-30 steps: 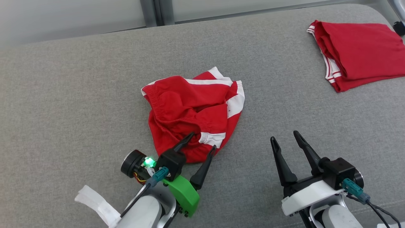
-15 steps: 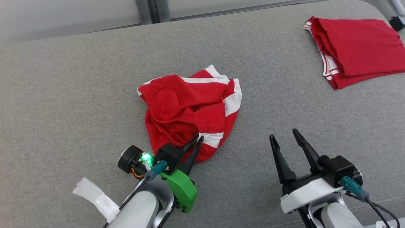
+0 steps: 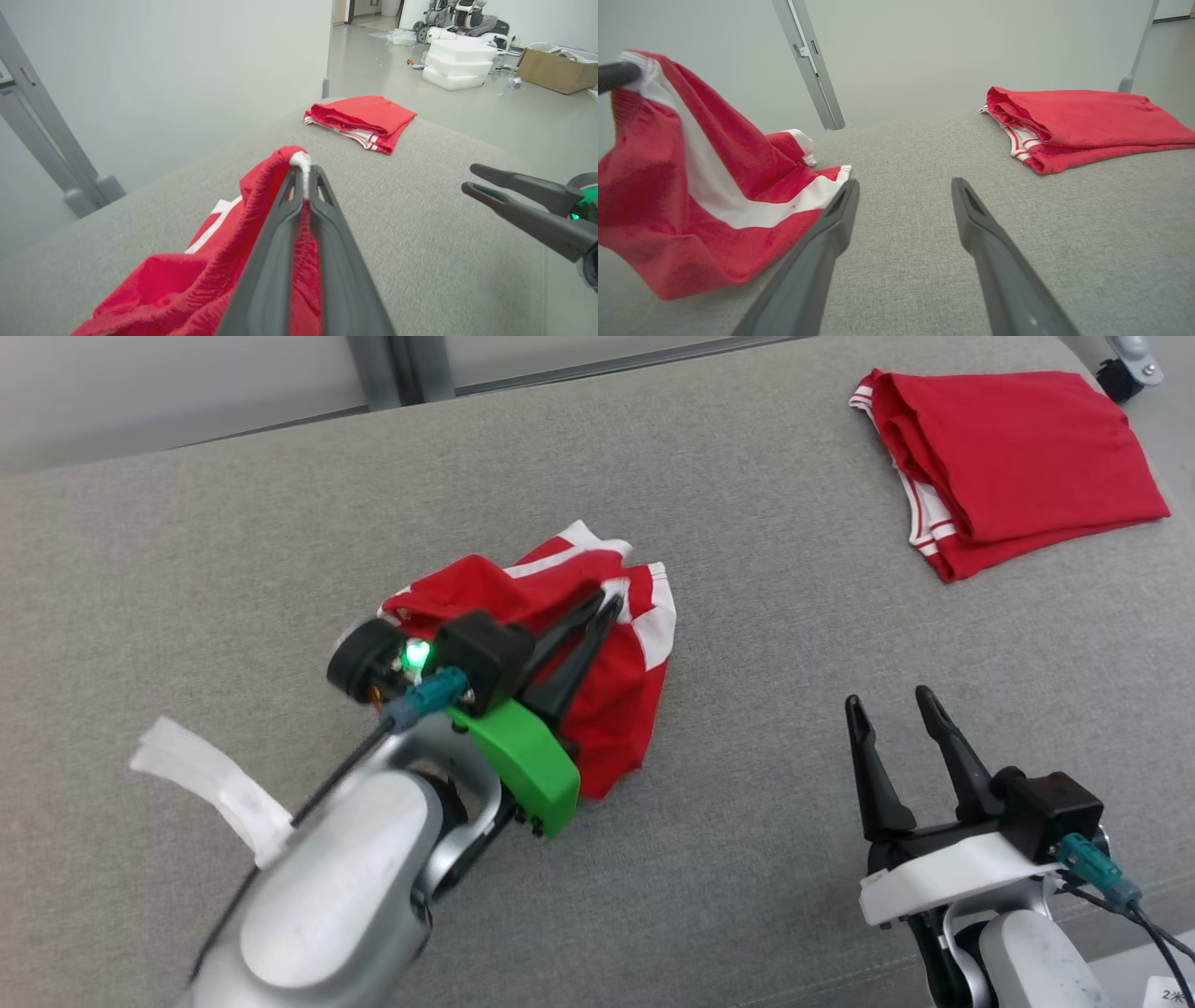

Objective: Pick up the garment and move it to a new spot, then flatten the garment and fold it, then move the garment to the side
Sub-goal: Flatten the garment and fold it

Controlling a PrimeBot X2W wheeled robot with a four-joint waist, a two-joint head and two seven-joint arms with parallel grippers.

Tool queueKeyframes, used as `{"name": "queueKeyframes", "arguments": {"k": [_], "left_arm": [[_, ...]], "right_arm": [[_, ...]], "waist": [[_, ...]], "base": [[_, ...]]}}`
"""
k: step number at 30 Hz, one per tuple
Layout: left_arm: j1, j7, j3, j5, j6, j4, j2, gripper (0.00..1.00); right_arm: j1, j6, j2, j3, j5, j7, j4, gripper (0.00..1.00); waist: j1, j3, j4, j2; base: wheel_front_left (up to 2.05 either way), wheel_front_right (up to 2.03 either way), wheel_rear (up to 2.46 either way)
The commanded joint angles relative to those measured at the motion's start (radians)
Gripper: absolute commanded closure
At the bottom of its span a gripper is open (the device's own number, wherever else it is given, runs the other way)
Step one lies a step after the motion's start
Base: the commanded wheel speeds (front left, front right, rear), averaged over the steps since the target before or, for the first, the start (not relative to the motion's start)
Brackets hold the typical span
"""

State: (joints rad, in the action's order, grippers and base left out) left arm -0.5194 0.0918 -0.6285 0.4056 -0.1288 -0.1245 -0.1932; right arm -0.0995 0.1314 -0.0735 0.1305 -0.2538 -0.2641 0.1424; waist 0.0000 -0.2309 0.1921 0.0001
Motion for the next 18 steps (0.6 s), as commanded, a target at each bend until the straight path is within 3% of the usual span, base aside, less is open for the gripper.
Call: {"name": "queueKeyframes", "arguments": {"k": [1, 5, 12, 15, 18], "left_arm": [[-0.065, 0.018, -0.010, 0.013, -0.002, 0.030, -0.030, 1.00], [-0.218, 0.065, -0.037, 0.061, -0.002, 0.106, -0.086, 1.00], [-0.450, 0.098, -0.049, 0.146, -0.001, 0.208, -0.105, 1.00], [-0.473, 0.108, -0.028, 0.187, 0.001, 0.232, -0.105, 1.00], [-0.388, 0.118, -0.015, 0.228, 0.024, 0.251, -0.126, 1.00]], "right_arm": [[-0.006, -0.002, 0.003, -0.016, -0.002, 0.000, -0.006, 0.00], [-0.011, -0.002, 0.009, -0.058, 0.007, 0.000, -0.012, 0.00], [-0.008, -0.002, 0.016, -0.075, 0.007, 0.000, -0.018, 0.00], [-0.003, -0.002, 0.019, -0.071, 0.006, 0.000, -0.015, 0.00], [-0.001, -0.002, 0.019, -0.071, 0.004, 0.000, -0.017, 0.00]], "waist": [[0.0000, -0.006, 0.029, -0.0001], [0.0000, -0.018, 0.064, -0.0001], [0.0000, -0.031, 0.084, -0.0001], [0.0000, -0.030, 0.073, -0.0001], [0.0000, -0.029, 0.057, -0.0001]], "base": [[0.00, 0.00, 0.00], [0.00, 0.00, 0.00], [0.00, 0.00, 0.00], [0.00, 0.00, 0.00], [0.00, 0.00, 0.00]]}}
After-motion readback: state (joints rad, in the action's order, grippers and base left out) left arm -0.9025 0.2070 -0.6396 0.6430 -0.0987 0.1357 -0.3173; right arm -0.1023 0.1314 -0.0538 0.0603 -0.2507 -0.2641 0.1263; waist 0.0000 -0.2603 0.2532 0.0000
